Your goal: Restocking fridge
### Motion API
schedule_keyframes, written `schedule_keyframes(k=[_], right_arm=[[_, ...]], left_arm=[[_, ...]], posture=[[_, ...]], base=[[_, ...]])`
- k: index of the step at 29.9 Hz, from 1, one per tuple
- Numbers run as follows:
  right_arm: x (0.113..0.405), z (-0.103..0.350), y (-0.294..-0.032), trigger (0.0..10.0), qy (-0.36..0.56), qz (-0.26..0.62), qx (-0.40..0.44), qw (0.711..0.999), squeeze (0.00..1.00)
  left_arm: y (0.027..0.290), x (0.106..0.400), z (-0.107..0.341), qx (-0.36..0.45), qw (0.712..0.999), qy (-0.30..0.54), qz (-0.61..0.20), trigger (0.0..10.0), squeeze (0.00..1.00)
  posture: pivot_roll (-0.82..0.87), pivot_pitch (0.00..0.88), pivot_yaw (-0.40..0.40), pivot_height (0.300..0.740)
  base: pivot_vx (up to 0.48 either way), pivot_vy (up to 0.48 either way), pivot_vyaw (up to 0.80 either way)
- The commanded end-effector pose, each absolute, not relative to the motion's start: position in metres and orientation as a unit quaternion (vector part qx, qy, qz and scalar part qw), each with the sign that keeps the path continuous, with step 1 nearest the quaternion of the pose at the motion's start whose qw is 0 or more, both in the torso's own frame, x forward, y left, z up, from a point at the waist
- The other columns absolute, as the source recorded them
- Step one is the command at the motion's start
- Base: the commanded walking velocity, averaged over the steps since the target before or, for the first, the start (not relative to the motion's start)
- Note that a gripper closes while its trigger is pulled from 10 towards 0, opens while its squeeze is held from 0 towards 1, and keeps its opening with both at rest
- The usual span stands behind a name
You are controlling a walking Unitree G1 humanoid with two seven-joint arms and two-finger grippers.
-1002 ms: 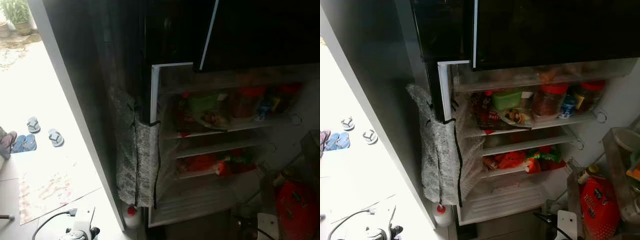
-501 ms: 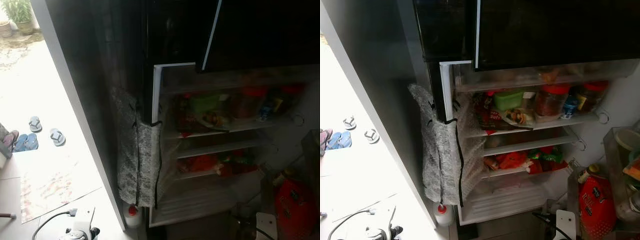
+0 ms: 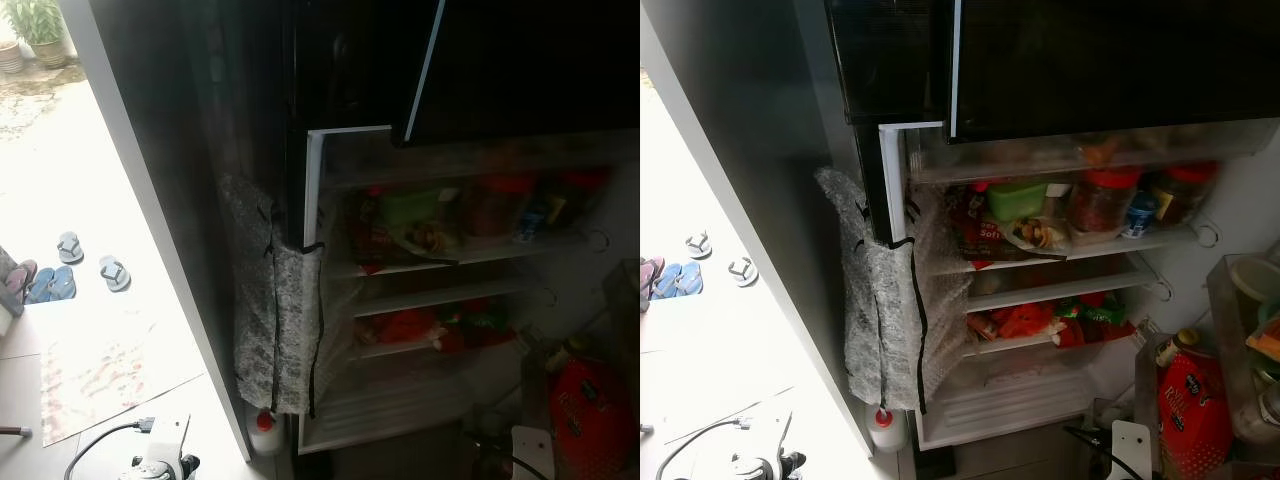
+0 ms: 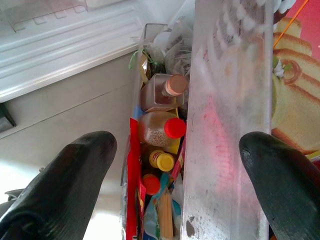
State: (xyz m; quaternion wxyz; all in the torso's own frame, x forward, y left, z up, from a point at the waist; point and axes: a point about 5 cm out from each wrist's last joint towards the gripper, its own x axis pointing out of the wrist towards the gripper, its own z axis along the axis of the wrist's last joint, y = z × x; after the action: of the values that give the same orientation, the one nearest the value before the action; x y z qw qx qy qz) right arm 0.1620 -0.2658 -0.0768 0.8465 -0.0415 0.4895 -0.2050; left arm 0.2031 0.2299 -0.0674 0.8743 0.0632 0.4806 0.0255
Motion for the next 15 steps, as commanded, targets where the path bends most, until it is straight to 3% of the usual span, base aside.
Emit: schedule_keyframes(k=[1,15], right_arm=[[0.1560,-0.0793,-0.2662,10.0,0.498,-0.208,-0.036,0.841,0.00],[0.1554,-0.0800,-0.2649,10.0,0.499,-0.203,-0.033,0.842,0.00]], left_arm=[[0.2315,0.2026,-0.0673,0.071,0.872,0.483,0.022,10.0,0.00],[0.2311,0.2027,-0.0673,0.070,0.873,0.483,0.022,10.0,0.00]], posture=[[0.01,0.000,-0.034,0.740],[0.01,0.000,-0.034,0.740]], base=[[0.000,0.000,0.00],[0.000,-0.272,0.00]])
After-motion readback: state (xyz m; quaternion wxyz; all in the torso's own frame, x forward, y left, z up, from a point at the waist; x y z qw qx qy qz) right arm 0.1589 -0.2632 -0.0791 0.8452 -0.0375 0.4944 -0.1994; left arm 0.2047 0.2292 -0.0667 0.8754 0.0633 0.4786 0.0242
